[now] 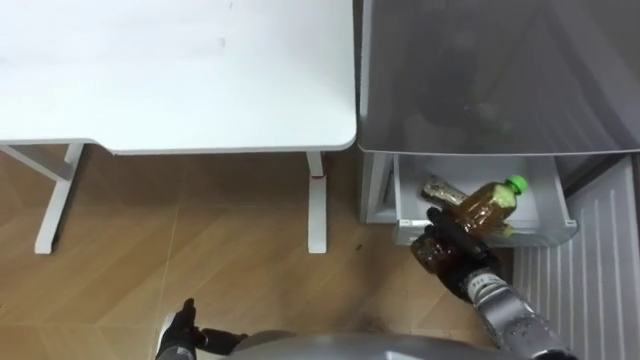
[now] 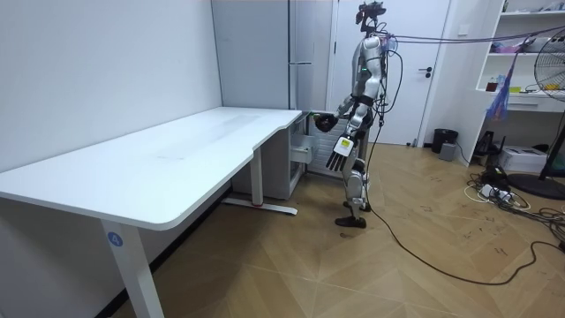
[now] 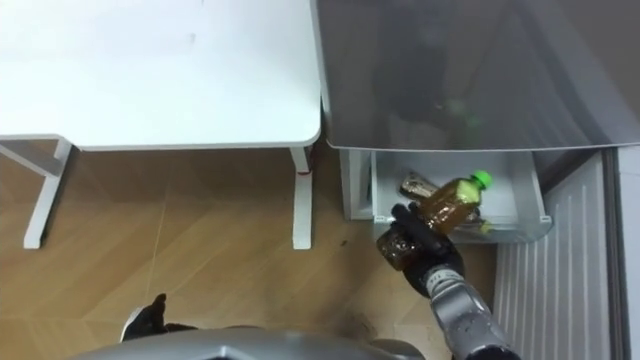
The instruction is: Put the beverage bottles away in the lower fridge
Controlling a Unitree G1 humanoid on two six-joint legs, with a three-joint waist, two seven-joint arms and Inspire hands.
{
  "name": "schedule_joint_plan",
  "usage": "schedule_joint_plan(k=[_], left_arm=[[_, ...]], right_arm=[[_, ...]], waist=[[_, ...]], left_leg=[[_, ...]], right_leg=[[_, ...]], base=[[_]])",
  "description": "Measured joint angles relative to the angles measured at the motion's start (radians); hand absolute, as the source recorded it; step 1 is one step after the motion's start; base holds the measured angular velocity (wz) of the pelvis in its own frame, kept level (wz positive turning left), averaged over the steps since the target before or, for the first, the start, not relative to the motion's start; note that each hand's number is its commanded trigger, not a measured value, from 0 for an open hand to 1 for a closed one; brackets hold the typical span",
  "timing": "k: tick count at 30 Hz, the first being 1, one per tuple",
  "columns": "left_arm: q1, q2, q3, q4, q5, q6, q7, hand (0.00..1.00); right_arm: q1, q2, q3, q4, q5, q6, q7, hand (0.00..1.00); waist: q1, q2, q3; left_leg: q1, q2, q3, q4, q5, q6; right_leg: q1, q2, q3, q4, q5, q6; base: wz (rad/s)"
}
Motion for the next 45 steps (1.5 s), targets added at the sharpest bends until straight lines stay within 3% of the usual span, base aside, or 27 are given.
schedule_joint_plan(k=[8, 20, 27, 31, 45], left_arm=[[0.001, 0.000, 0.001, 0.000, -0.003, -0.004, -0.001, 0.00], [0.000, -0.002, 0.001, 0.002, 0.001, -0.004, 0.000, 0.00], [0.001, -0.004, 0.001, 0.008, 0.000, -0.009, 0.000, 0.00], [0.016, -0.005, 0.006, 0.008, 0.003, -0.009, 0.001, 0.00], [0.004, 0.001, 0.031, 0.007, 0.012, 0.000, -0.040, 0.00]], right_arm=[[0.037, 0.010, -0.018, 0.001, 0.129, -0.047, -0.019, 1.00], [0.039, 0.030, -0.018, -0.007, 0.222, -0.056, -0.026, 1.00], [0.036, 0.029, -0.017, -0.019, 0.265, -0.095, -0.027, 1.00], [0.031, 0.029, -0.020, -0.018, 0.282, -0.093, -0.027, 1.00], [-0.108, 0.030, -0.112, 0.009, 0.355, -0.092, -0.027, 1.00]], waist=[[-0.001, -0.002, 0.0010], [0.003, 0.001, -0.0011], [0.008, -0.001, -0.0003], [0.006, -0.003, 0.0011], [0.006, 0.004, -0.0027]], left_leg=[[-0.003, 0.000, 0.001, 0.000, 0.000, 0.000], [-0.004, 0.000, 0.004, 0.000, 0.000, 0.000], [-0.002, 0.000, 0.008, 0.002, 0.000, 0.000], [-0.006, 0.000, 0.010, 0.002, 0.000, 0.000], [-0.076, -0.002, -0.015, 0.033, 0.002, 0.003]], right_leg=[[-0.003, 0.000, 0.001, 0.000, 0.000, 0.000], [-0.004, 0.000, 0.005, 0.003, 0.000, 0.000], [-0.003, 0.000, 0.025, 0.003, 0.000, 0.000], [-0.007, 0.001, 0.023, 0.003, 0.000, 0.000], [-0.057, -0.005, -0.027, 0.018, 0.000, 0.000]], base=[[0.00], [0.00], [0.00], [-0.02], [0.07]])
